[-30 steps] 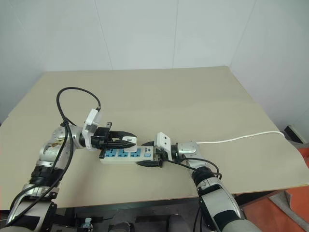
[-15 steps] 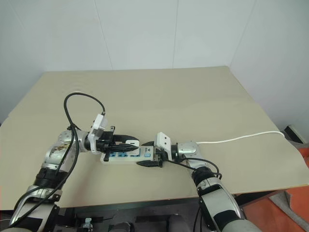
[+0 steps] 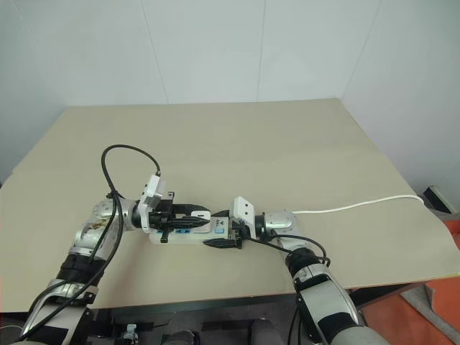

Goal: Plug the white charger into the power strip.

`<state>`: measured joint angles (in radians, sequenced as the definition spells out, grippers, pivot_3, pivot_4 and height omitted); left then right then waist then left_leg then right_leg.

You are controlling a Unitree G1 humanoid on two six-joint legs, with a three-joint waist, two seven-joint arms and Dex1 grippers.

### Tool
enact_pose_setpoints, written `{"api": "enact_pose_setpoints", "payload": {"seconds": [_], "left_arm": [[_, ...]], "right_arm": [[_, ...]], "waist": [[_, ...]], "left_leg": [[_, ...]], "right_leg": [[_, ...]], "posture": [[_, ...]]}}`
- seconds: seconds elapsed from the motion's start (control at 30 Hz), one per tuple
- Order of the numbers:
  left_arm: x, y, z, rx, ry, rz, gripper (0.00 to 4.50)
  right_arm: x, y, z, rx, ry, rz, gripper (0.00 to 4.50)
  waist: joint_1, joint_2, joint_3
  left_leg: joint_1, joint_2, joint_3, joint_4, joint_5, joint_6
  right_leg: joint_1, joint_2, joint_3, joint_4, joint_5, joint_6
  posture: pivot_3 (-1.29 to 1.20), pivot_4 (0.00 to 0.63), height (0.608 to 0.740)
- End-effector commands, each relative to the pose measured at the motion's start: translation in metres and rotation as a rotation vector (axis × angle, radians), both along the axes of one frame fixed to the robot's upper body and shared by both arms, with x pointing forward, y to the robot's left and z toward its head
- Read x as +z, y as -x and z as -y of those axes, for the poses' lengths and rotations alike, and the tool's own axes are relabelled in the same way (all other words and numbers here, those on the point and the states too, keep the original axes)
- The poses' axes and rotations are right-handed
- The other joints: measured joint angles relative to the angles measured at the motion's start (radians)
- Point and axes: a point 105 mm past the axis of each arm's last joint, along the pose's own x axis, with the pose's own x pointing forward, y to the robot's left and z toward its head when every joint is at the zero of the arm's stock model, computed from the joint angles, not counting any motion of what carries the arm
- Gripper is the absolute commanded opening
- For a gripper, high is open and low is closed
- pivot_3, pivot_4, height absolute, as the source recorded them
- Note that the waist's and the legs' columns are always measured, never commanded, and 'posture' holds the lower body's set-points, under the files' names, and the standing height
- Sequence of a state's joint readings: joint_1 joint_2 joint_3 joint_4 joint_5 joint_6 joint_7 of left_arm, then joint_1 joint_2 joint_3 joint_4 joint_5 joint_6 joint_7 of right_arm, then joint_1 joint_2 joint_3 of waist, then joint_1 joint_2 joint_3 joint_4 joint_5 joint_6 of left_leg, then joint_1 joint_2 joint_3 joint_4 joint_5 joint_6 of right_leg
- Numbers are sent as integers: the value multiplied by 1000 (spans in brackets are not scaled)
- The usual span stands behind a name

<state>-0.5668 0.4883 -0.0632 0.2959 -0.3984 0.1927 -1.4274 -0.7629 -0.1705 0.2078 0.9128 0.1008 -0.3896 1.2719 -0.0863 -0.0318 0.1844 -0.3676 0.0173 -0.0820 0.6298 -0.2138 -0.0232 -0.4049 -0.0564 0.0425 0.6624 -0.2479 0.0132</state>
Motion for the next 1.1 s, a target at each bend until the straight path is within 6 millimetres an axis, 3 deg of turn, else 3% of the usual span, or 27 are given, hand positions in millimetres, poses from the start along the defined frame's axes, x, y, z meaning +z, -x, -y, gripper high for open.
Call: {"api": "enact_pose_setpoints", "payload": {"seconds": [0.03, 1.1], "left_arm": [[1, -1, -2, 4, -5, 21, 1035], [-31, -12, -14, 72, -86, 6, 1035]], "right_arm": [[-4, 3, 1, 16, 30, 4, 3428], [-5, 4, 1, 21, 33, -3, 3428]], "waist": [[0, 0, 0], [13, 1, 0]], "left_leg": [[0, 0, 0, 0, 0, 0], [4, 0, 0, -1, 0, 0]], "right_leg": [[0, 0, 0, 0, 0, 0], [3, 0, 0, 0, -3, 5]], "posture": [[0, 150, 740], [0, 150, 740]]}}
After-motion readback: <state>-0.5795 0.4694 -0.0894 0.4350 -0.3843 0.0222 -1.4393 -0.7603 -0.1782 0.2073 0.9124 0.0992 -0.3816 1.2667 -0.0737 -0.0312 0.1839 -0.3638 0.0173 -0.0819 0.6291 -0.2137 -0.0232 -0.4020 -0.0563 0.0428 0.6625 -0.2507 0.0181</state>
